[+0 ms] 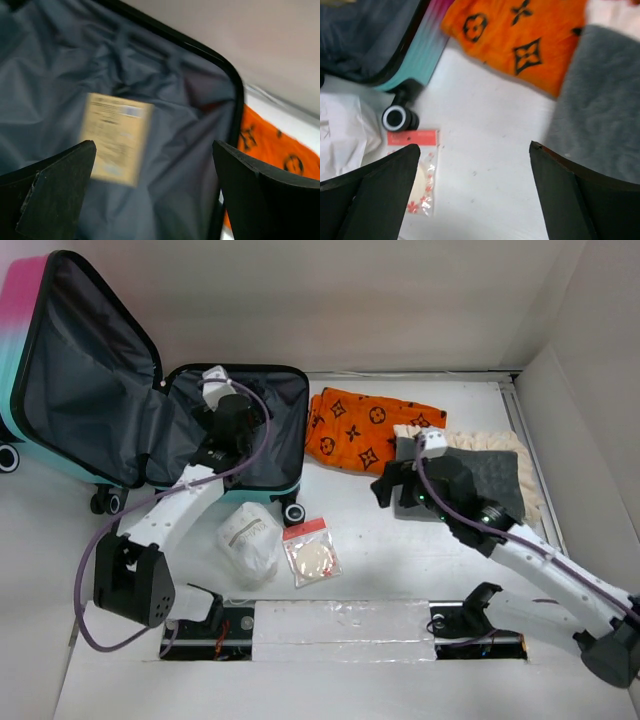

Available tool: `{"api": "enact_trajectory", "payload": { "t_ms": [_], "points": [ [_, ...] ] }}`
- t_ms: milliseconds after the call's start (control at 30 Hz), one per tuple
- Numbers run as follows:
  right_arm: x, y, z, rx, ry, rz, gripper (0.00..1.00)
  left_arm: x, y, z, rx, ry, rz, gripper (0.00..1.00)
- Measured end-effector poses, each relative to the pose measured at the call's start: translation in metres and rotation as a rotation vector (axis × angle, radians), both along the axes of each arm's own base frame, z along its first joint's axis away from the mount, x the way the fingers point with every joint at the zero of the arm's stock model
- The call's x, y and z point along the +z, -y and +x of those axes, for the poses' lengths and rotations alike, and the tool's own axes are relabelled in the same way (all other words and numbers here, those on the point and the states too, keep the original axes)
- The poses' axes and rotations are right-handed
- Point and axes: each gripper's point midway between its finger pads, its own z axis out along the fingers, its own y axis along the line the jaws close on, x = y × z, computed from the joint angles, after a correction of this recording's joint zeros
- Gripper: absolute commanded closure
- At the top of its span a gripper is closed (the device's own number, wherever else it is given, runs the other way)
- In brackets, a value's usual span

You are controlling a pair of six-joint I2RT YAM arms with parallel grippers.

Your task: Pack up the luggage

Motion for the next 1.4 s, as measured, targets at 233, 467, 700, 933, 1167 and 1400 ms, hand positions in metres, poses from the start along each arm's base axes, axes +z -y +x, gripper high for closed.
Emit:
{"api": "enact_trajectory", "payload": {
  "t_ms": [233,467,700,933,1167,1400],
  "points": [
    [-0.080,-0.081,-0.020,0.238,-0.167,-0.138,0.21,-0.033,-0.001,-0.028,0.002,-0.021,-0.084,0.00],
    [-0.175,-0.126,-0.055,0.389,-0.350,-0.290,0.15,-0.014,0.024,-0.067,-0.151,0.065,-0.178,0.02],
    [-0.201,-0.148,-0.059,0.432,-0.393,-0.275,0.38,0.005,0.039,-0.079,-0.240,0.131,-0.228,0.06],
    [-0.206,-0.166,-0.056,0.443,-0.398,-0.215,0.96,-0.008,0.045,-0.083,-0.276,0.106,-0.228,0.06],
    [-0.201,-0.164,-0.055,0.414,-0.399,-0.196,1.00,-0.005,0.046,-0.083,-0.281,0.117,-0.232,0.08],
    [-0.128,-0.127,-0.056,0.343,-0.286,-0.185,1.00,-0.001,0.046,-0.082,-0.282,0.130,-0.240,0.08]
  ]
}}
